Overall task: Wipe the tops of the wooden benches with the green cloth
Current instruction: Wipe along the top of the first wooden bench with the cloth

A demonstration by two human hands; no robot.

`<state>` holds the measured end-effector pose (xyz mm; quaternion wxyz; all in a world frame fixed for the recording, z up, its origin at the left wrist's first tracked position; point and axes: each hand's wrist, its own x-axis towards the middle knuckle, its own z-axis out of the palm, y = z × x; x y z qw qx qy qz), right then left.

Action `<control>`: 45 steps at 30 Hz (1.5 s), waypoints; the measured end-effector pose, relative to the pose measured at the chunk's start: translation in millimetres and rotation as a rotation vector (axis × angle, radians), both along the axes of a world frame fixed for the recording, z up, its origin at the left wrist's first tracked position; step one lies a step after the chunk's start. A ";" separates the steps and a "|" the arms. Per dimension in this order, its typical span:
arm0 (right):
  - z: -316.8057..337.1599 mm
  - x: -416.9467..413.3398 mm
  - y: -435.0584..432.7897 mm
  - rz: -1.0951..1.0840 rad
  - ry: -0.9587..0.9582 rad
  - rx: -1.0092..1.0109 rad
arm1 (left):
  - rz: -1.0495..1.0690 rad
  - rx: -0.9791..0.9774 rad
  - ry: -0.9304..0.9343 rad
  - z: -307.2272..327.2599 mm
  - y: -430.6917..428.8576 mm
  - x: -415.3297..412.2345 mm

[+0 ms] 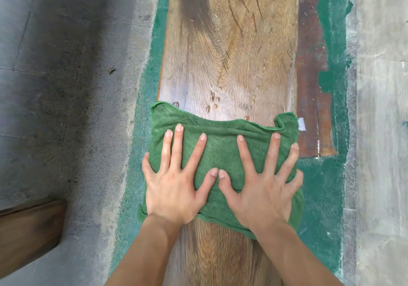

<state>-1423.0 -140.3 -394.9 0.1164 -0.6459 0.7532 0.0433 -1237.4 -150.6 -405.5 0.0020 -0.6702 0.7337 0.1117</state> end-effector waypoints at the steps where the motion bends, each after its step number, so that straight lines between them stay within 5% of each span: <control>1: -0.3 0.4 -0.4 0.010 0.007 -0.007 | -0.004 -0.005 -0.003 -0.1 -0.9 0.1; 45: -1.2 -11.3 -169.0 -0.022 0.042 -0.005 | -0.019 0.014 -0.008 3.8 -173.3 -15.1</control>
